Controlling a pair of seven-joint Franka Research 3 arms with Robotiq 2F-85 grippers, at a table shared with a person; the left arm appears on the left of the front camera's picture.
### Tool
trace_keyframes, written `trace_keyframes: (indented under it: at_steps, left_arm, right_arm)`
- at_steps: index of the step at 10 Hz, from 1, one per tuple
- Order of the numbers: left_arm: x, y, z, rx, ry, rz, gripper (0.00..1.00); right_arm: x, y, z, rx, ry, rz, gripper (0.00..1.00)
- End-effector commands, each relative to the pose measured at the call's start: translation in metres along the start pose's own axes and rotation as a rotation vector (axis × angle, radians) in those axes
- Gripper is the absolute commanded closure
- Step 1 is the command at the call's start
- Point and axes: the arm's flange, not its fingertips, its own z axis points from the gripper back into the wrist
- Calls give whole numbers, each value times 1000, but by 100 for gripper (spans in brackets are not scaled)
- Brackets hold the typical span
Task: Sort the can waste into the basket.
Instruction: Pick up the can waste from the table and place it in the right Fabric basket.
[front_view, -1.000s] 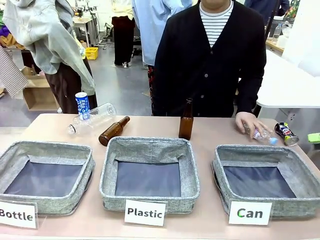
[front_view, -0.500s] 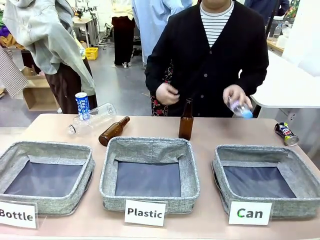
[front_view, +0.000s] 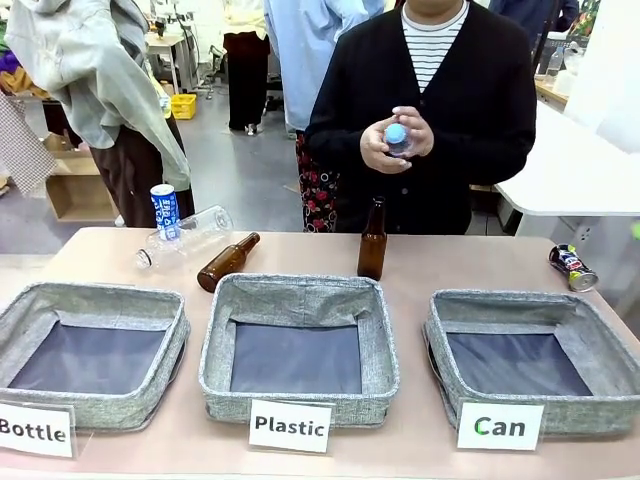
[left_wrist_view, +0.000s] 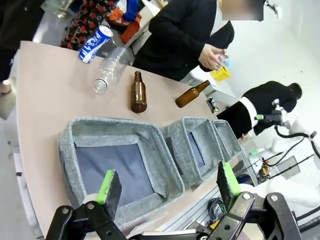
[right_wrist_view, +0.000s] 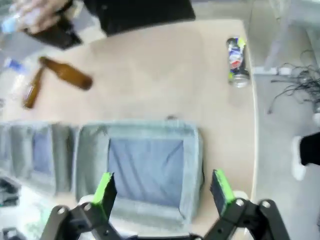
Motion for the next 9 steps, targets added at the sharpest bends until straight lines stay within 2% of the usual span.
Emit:
trace_keyframes:
  at_steps: [1,2,4,5,6,9]
  left_arm:
    - [3,2,-1,-19,-19,-24,0]
    - [3,2,-1,-19,-19,-24,0]
    - [3,2,-1,-19,-19,-24,0]
    - [3,2,-1,-19,-19,-24,0]
    - [3,2,-1,-19,-19,-24,0]
    - [3,2,-1,-19,-19,-24,0]
  right_arm:
    - [-91,-64,33,135,112,-21,0]
    - [-115,-83,30,182,123,-43,0]
    - [-149,-98,11,275,53,-100,0]
    - [-149,-97,4,291,17,-117,0]
    - [-145,-91,0,220,19,-123,0]
    - [-109,-66,2,123,11,-124,0]
